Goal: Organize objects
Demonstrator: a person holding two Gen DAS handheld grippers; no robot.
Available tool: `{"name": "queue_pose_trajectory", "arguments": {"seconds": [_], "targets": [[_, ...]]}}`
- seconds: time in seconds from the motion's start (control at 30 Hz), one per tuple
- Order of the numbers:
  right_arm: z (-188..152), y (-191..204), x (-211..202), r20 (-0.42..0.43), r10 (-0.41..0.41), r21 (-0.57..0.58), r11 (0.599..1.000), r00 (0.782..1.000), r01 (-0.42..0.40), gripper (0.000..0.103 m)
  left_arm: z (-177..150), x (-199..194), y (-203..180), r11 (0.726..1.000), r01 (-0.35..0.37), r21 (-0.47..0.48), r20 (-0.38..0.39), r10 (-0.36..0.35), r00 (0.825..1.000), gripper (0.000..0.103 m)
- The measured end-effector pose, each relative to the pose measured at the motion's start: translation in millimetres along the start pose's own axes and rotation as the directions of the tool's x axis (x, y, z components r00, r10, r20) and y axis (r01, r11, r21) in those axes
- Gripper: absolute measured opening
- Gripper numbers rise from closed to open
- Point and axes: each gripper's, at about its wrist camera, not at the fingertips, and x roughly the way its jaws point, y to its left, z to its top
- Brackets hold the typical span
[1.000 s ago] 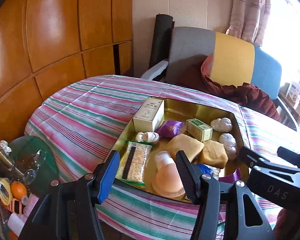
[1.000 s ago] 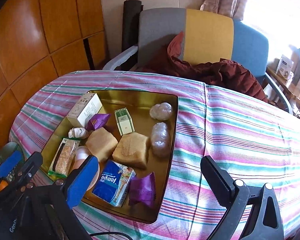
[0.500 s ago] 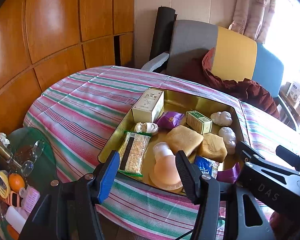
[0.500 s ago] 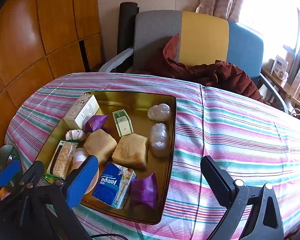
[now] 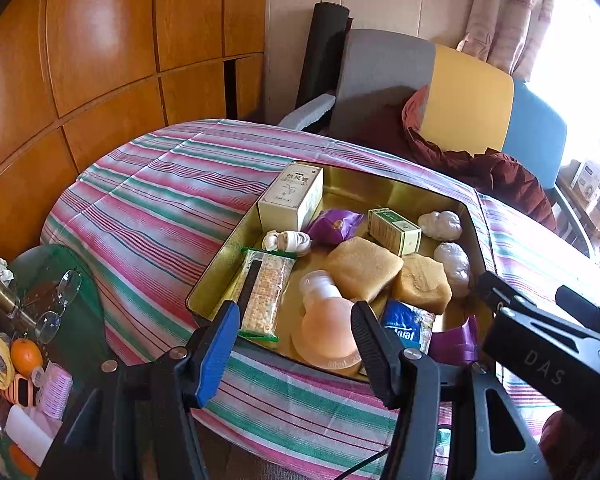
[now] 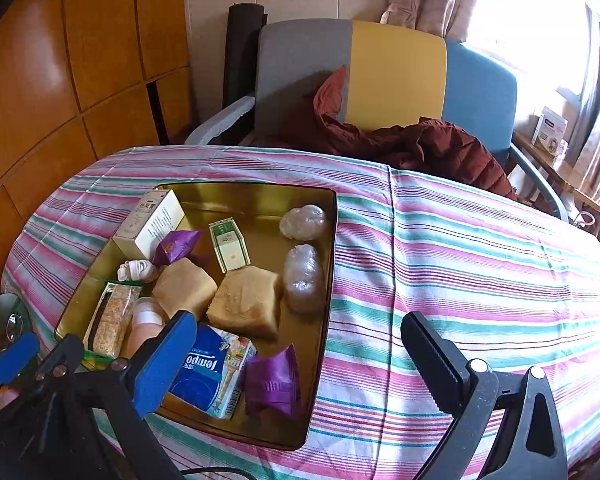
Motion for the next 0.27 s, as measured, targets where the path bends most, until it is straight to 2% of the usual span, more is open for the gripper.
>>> {"name": "queue_pose_trajectory", "arguments": {"seconds": [0.27], "targets": [[-0.3,-2.8,1.8,-0.003,-0.004,0.009,1.0,1.0,0.004,0.103,-2.5,3.7,-3.3,1.0,-0.015,0.016,-0.008,0.015,1.0,0.059]]}}
